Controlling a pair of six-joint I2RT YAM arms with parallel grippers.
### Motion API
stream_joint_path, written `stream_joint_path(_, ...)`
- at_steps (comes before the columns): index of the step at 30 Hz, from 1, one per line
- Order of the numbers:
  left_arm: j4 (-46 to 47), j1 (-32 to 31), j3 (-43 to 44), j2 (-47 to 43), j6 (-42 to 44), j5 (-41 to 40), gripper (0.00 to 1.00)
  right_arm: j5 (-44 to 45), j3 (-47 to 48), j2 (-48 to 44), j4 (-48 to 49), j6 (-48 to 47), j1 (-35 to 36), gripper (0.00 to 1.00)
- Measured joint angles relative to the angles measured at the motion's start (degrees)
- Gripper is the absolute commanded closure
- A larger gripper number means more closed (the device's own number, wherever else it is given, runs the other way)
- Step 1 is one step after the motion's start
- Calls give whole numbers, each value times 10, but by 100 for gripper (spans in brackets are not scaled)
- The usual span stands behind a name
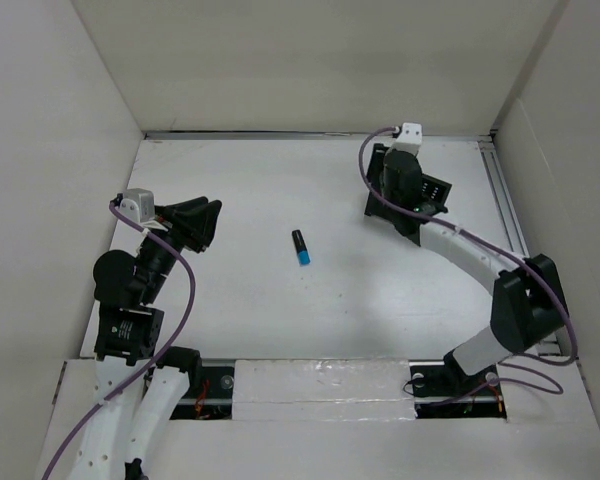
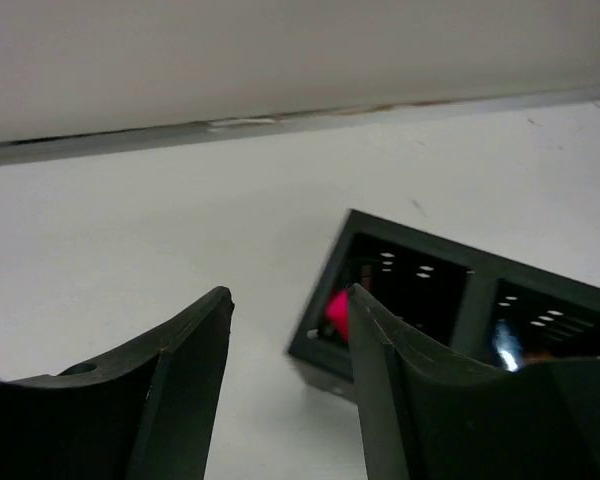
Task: Organize the desk
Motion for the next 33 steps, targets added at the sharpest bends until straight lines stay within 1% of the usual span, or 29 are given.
stream_joint_path(2,0,0,0,0,0,0,67,-4,-23,-24,26,1,46,41)
stream_joint_path(5,0,0,0,0,0,0,67,-24,-52,-24,63,1,125,40)
stream_joint_path(8,0,0,0,-1,0,0,67,-54,-55,20,66,2,183,40)
stream_joint_path(11,0,0,0,-2,0,-1,67,-73,-55,72,54,9,213,40)
stream_joint_path(13,0,0,0,-3,0,-1,67,-85,-51,101,38,14,219,37)
stream_joint_path(15,0,0,0,-3,0,0,67,-94,-39,129,18,14,219,37)
stream_joint_path(18,0,0,0,-3,0,0,67,-100,15,177,-31,14,217,37)
stream_joint_path(20,0,0,0,-3,0,0,67,-104,46,203,-42,14,217,38)
stream_joint_path(24,0,0,0,-3,0,0,67,-112,70,222,-57,18,219,40)
stream_joint_path(28,0,0,0,-3,0,0,67,-111,96,248,-74,29,219,44)
stream_joint_path(30,0,0,0,-3,0,-1,67,-109,97,256,-80,36,220,45)
stream_joint_path(33,0,0,0,-3,0,0,67,-109,97,265,-91,43,220,50)
